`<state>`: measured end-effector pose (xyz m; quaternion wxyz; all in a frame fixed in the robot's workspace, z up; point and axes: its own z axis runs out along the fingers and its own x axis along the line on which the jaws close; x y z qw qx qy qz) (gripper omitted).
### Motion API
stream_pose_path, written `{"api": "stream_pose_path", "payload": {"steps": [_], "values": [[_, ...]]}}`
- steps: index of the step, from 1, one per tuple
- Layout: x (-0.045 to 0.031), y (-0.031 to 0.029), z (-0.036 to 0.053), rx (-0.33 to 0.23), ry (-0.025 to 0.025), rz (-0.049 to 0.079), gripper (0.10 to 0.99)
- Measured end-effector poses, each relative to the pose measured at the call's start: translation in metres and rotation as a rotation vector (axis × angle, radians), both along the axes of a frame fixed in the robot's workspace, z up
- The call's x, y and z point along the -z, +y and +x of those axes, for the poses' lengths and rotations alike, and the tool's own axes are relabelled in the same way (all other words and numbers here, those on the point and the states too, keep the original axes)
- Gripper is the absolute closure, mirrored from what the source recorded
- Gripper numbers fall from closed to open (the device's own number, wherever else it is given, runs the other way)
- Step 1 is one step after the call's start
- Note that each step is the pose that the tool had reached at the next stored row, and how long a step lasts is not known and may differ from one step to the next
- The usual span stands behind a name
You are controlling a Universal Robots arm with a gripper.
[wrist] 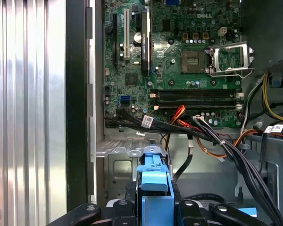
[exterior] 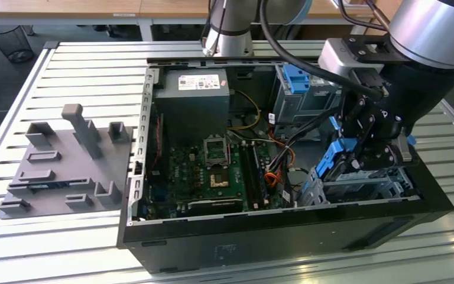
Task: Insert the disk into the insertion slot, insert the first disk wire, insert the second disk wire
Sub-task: 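Insert the disk into the insertion slot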
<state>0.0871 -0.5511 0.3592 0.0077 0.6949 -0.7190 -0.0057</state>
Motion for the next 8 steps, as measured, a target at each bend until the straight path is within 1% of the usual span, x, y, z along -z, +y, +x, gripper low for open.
{"api": "stream_pose_path", "payload": {"steps": [8], "values": [[0.0055, 0.0000, 0.0000, 0.000, 0.0000, 0.000, 0.722]]}}
